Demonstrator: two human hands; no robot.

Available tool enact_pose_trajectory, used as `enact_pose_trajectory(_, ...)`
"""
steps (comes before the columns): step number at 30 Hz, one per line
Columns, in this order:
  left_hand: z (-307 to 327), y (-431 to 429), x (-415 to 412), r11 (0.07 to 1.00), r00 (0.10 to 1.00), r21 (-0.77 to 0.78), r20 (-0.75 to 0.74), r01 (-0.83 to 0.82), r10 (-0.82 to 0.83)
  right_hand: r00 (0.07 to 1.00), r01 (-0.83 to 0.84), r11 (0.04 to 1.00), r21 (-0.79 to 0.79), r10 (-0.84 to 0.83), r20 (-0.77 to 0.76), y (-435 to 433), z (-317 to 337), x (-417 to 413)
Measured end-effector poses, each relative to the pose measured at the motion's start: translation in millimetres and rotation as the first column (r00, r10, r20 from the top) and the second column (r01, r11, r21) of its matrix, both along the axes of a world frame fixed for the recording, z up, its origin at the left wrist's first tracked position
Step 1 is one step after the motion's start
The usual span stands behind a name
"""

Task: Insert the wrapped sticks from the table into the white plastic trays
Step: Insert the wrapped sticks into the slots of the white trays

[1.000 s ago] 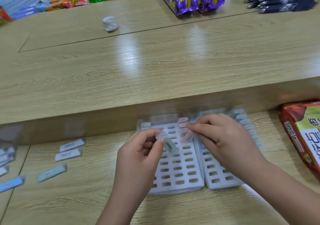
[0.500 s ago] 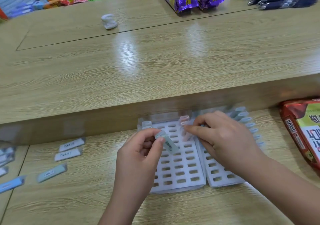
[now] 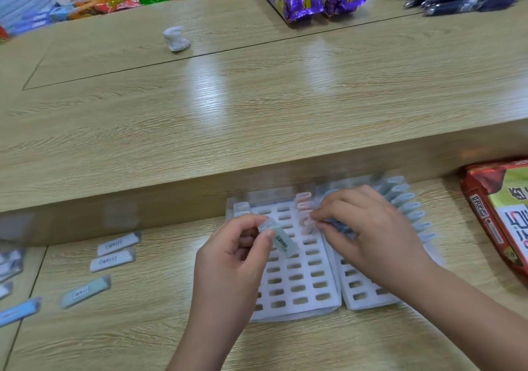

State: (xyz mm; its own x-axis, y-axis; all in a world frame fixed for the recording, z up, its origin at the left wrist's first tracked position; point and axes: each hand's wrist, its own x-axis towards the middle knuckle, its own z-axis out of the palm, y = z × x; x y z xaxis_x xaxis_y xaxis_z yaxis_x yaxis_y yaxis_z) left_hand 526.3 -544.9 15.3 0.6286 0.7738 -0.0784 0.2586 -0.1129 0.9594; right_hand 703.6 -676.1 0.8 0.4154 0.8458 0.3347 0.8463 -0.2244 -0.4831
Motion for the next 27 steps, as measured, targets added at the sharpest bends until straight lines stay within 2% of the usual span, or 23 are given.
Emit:
enact_pose_trajectory(5,15,-6,3,0.999,0.999,0.027,0.049,0.019,-0.021,0.997,0.060,0.995,0.078,-0.055,-0.056,-11,9,-2)
enact_pose_trajectory(8,26,-10,12,0.995,0.993,0.077,0.094,0.069,-0.076,0.968,0.112,0.989,0.101,-0.086,-0.235,-29,20,-9)
enact_pose_trajectory(12,33,-34,36,0.964,0.973,0.174,0.082,0.200,-0.217,0.861,0.145,0.971,0.191,-0.029,-0.509,-52,27,-18)
enact_pose_trajectory(15,28,-56,58,0.913,0.943,0.270,0.050,0.305,-0.330,0.875,0.193,0.956,0.221,-0.065,-0.480,-67,29,-14)
enact_pose_trajectory(18,21,-71,72,0.905,0.930,0.250,0.047,0.343,-0.365,0.878,0.262,0.938,0.228,-0.134,-0.460,-84,26,-5)
enact_pose_trajectory(20,16,-72,75,0.902,0.941,0.291,0.019,0.318,-0.338,0.849,0.330,0.916,0.228,-0.182,-0.497,-94,21,1)
enact_pose_trajectory(24,7,-55,73,0.846,0.978,0.493,-0.127,0.205,-0.164,0.760,0.406,0.894,0.193,-0.213,-0.614,-104,14,12)
enact_pose_trajectory(27,4,-50,75,0.746,0.951,0.597,-0.260,0.294,-0.167,0.761,0.427,0.886,0.180,-0.245,-0.601,-106,13,21)
